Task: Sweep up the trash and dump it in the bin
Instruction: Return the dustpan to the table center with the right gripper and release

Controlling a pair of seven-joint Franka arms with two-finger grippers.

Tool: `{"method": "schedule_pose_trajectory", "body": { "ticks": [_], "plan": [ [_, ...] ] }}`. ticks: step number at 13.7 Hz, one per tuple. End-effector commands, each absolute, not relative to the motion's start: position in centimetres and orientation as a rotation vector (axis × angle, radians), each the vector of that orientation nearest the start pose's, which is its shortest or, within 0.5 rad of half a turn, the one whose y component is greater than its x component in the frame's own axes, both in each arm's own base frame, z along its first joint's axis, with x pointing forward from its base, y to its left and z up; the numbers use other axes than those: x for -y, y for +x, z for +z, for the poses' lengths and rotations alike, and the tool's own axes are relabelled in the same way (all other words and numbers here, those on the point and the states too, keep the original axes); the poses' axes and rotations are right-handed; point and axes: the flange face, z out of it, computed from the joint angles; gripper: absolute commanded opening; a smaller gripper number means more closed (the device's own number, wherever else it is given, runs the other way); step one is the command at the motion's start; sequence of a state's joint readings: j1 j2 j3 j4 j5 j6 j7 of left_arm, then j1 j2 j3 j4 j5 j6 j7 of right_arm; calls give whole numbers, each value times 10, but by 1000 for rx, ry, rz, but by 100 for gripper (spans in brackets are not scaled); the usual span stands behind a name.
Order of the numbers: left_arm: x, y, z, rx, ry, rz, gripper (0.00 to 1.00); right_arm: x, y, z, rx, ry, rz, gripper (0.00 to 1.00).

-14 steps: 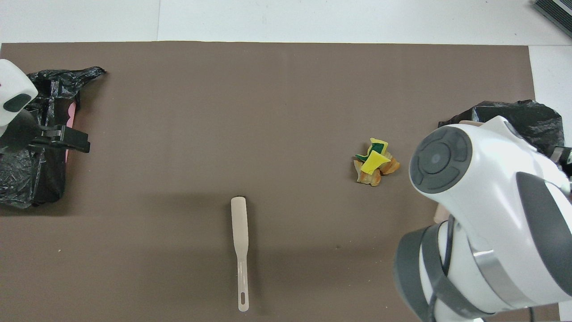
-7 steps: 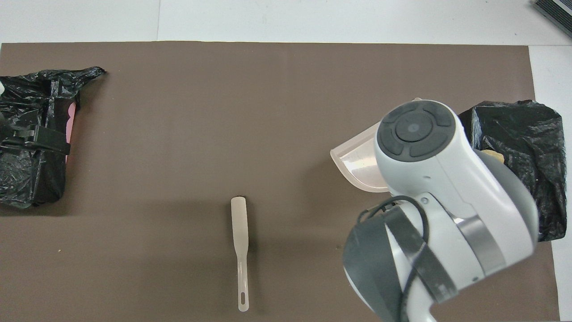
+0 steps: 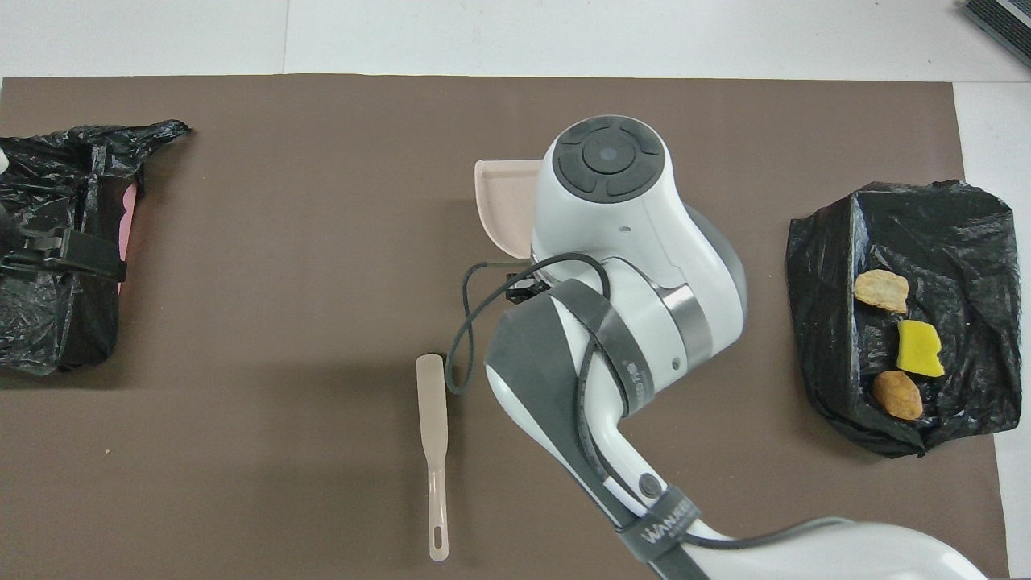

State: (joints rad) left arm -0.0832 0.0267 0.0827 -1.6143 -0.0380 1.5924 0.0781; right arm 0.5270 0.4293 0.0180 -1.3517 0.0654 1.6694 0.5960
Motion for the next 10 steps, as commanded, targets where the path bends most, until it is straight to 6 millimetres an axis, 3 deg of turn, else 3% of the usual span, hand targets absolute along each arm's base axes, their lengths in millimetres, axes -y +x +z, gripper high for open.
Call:
{"method": "schedule_pose_trajectory", "body": {
  "ticks": [1, 3, 6, 8, 10],
  "plan": [
    [0, 551, 593, -141, -3177, 87, 100, -408, 603, 437, -212, -3085, 171, 0],
    [2, 550, 591, -144, -3177, 90, 100, -437, 600, 411, -197, -3075, 126, 0],
    [9, 550, 593, -136, -3177, 71, 100, -434, 605, 405, -147, -3070, 102, 0],
    [12, 552, 593, -118, -3177, 48, 100, -439, 603, 379, -97, -3089, 119, 0],
    [20, 552, 594, -99, -3177, 49, 100, -439, 605, 366, -98, -3097, 133, 0]
  ]
}}
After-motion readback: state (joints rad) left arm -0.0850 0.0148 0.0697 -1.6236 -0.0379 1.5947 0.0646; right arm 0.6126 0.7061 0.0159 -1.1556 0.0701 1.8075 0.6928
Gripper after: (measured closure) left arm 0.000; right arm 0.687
